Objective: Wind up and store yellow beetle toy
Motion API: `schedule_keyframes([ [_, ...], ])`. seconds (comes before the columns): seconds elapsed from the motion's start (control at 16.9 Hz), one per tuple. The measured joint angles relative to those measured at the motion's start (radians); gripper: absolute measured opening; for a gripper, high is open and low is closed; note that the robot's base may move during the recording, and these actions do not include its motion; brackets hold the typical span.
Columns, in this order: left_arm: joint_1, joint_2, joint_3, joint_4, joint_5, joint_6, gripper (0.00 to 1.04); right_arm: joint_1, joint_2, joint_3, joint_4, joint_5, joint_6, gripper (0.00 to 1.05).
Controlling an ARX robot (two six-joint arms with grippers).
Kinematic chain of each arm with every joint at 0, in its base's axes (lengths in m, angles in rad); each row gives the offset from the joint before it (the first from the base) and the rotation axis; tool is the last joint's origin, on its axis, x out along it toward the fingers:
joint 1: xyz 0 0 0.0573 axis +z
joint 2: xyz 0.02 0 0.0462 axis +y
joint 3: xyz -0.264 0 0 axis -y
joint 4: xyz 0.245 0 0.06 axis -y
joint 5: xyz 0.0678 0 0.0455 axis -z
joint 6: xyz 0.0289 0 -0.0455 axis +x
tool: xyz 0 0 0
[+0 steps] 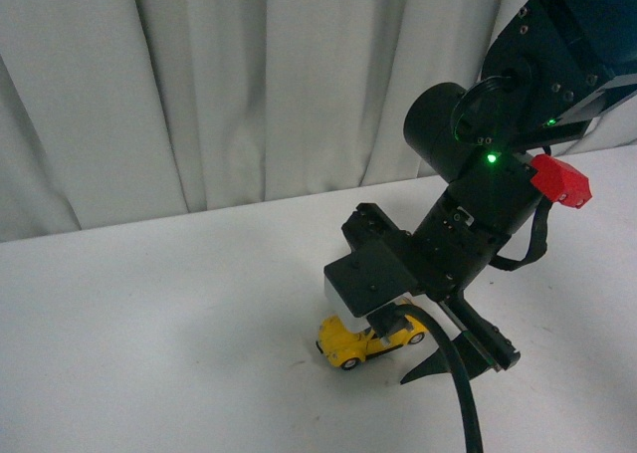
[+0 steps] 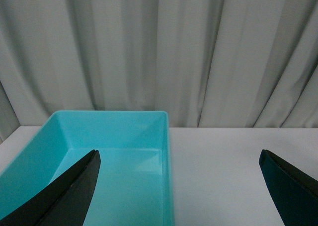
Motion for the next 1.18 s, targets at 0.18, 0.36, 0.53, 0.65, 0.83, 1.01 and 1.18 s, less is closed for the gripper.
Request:
schedule_keyframes([
  [0.18,0.0,0.0,0.0,0.0,0.0,0.0,0.98,0.006,0.02,0.026,-0.015,0.027,0.0,0.98],
  [0.36,0.0,0.0,0.0,0.0,0.0,0.0,0.98,0.003,0.032,0.051,-0.031,0.043,0.0,0.98],
  [0.53,0.0,0.0,0.0,0.0,0.0,0.0,0.98,0.003,0.045,0.074,-0.032,0.046,0.0,0.91],
  [0.65,0.0,0.0,0.0,0.0,0.0,0.0,0.98,0.005,0.049,0.081,-0.035,0.045,0.0,0.75],
  [0.83,0.0,0.0,0.0,0.0,0.0,0.0,0.98,0.01,0.054,0.091,-0.053,0.039,0.0,0.46],
  [1.01,0.0,0.0,0.0,0.0,0.0,0.0,0.98,0.008,0.054,0.093,-0.051,0.027,0.0,0.42],
  [1.18,0.0,0.0,0.0,0.0,0.0,0.0,0.98,0.0,0.06,0.093,-0.045,0.028,0.017,0.42],
])
